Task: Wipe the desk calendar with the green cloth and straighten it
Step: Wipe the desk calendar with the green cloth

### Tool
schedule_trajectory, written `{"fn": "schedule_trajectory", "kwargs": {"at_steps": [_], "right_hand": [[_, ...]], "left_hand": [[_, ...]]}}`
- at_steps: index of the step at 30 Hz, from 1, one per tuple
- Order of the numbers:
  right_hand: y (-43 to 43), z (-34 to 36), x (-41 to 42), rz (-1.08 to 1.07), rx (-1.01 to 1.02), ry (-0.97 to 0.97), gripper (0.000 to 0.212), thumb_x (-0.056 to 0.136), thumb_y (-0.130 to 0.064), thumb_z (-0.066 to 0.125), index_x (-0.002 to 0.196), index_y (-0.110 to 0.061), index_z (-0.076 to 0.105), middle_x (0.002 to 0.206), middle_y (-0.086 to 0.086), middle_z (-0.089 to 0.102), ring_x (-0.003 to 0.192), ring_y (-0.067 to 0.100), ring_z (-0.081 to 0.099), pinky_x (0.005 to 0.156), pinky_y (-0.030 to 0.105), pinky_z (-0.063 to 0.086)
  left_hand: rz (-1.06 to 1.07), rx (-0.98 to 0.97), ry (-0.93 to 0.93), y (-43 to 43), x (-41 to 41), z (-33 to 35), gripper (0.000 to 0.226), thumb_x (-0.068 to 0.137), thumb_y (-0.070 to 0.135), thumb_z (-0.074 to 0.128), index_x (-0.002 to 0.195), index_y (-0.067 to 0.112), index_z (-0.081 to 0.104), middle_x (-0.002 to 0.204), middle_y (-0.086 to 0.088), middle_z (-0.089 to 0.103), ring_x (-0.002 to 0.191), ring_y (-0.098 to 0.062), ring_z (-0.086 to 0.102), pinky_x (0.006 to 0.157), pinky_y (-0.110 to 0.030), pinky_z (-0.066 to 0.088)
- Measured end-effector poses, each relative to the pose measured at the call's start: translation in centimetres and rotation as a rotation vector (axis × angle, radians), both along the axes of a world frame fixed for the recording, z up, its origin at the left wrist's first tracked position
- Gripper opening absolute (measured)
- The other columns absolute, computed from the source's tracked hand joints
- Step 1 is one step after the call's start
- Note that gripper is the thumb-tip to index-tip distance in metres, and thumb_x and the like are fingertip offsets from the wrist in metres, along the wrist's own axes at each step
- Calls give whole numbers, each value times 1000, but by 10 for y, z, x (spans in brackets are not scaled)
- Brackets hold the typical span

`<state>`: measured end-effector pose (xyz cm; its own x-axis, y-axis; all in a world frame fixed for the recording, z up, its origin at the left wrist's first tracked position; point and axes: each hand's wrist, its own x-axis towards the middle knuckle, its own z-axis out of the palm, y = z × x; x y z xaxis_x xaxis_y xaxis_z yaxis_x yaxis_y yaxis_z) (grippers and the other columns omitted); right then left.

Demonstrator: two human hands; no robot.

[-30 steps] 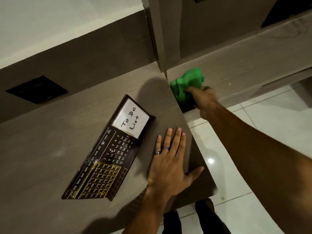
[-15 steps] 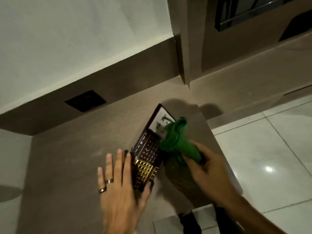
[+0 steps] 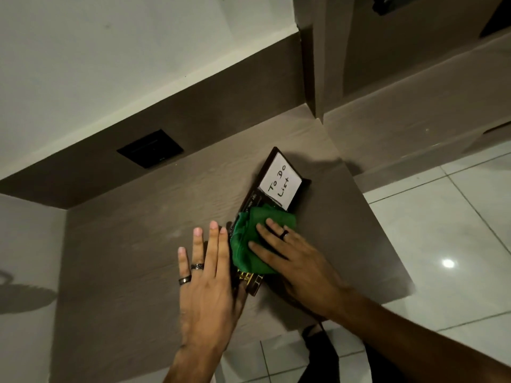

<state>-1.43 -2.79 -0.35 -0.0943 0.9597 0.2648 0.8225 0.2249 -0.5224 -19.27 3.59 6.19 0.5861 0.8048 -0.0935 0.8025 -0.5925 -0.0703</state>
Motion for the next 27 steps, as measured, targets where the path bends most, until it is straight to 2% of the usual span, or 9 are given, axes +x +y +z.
{"fn": "schedule_trajectory", "kwargs": {"at_steps": [5,9,11,14,16,19,21,24,27], "right_hand": [[0,-1,13,-166,-140,122,80,75,11,63,146,-18,41,158,12,29,146,34,12,111,58,32],[-2,8,-6,119,-7,104,75,72,5,71,140,-18,49,153,12,41,143,35,28,106,59,39],[15,14,3,35,70,105,75,69,11,70,137,-17,52,151,12,43,142,36,31,107,56,39],[16,11,18,-189,-77,171,79,74,17,56,144,-19,46,158,6,30,148,29,13,114,52,33],[2,6,8,-124,-107,173,75,76,15,57,143,-17,48,158,7,32,148,30,11,112,53,34],[7,15,-7,106,10,166,73,67,14,65,135,-13,56,148,12,47,142,37,33,105,55,42],[26,20,5,45,75,154,79,63,19,63,135,-12,55,148,12,47,141,36,34,106,54,41],[21,13,22,-194,-58,215,80,68,22,57,139,-13,53,153,10,40,145,32,24,108,53,41],[-6,1,-6,-16,-92,158,63,77,12,60,135,-13,57,152,12,42,145,34,24,105,53,42]], "left_hand": [[8,-26,6,-1,-1,2,110,77,40,78,156,9,7,165,-12,10,153,-31,-1,121,-58,11],[-22,2,-38,-2,1,3,91,86,54,49,155,7,14,164,-13,15,152,-31,3,121,-53,4],[-15,-17,-31,0,1,4,95,85,49,61,155,8,11,164,-12,15,153,-30,3,121,-54,7],[-3,-66,-31,1,0,5,109,80,41,75,156,12,3,165,-9,9,153,-26,-3,122,-54,4],[0,-77,-45,2,1,6,109,79,40,77,156,13,4,165,-8,9,153,-26,-2,122,-51,1],[4,-90,-54,3,1,5,107,80,41,76,155,11,6,165,-8,7,153,-28,-2,122,-47,-3],[9,-107,-49,4,0,5,109,81,41,75,155,13,0,166,-5,3,153,-25,-8,123,-46,-6],[16,-133,-51,4,0,7,114,80,38,77,155,17,-5,166,-4,0,153,-22,-11,123,-45,-7],[27,-156,-55,4,1,8,115,77,37,80,155,15,-2,166,-4,-1,153,-22,-13,122,-41,-12]]}}
